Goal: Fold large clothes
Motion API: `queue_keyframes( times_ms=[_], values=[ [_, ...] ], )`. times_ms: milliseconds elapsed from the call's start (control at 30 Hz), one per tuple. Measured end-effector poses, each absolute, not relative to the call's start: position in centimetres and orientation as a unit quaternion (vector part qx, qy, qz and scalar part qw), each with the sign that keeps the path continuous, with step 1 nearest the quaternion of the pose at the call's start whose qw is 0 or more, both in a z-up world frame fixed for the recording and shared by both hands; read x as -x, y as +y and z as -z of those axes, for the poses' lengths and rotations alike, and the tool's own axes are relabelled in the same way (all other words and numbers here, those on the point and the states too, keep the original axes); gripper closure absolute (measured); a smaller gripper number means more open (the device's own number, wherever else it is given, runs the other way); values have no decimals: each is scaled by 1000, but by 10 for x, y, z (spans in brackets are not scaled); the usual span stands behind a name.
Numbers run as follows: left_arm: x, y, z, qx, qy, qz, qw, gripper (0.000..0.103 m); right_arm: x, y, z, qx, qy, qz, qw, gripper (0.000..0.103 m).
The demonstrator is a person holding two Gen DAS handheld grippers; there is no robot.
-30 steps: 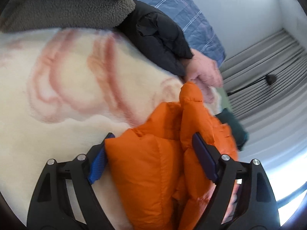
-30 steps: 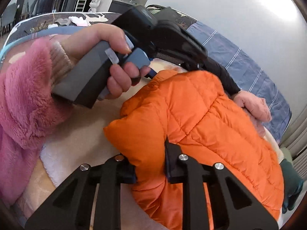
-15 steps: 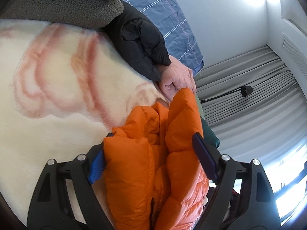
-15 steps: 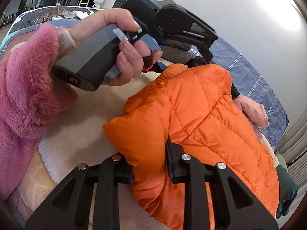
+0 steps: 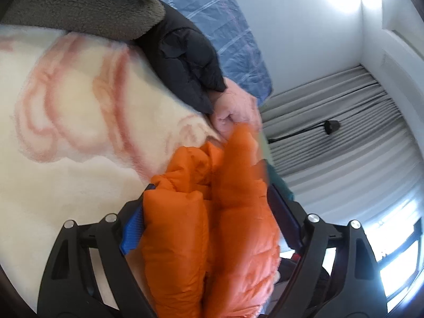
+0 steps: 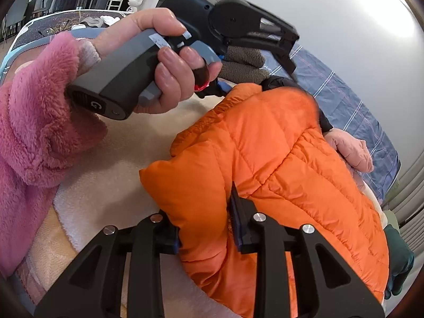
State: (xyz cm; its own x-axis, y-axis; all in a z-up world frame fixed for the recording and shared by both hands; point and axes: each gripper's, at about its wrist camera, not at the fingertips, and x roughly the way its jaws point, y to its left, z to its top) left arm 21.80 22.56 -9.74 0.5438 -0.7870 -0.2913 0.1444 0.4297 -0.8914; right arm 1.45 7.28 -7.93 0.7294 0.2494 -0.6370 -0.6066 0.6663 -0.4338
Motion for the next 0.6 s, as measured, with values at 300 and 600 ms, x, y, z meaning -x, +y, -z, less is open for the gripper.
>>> queue_keyframes(
  times_ms=[300,600],
  values=[
    [-223,199,96,356,410,290,788,27,-15,72,79,327,273,-247,870,70],
    [-232,196,109,341,436,268,789,68,-19,89,85,360,259,-214,870,64]
  ],
)
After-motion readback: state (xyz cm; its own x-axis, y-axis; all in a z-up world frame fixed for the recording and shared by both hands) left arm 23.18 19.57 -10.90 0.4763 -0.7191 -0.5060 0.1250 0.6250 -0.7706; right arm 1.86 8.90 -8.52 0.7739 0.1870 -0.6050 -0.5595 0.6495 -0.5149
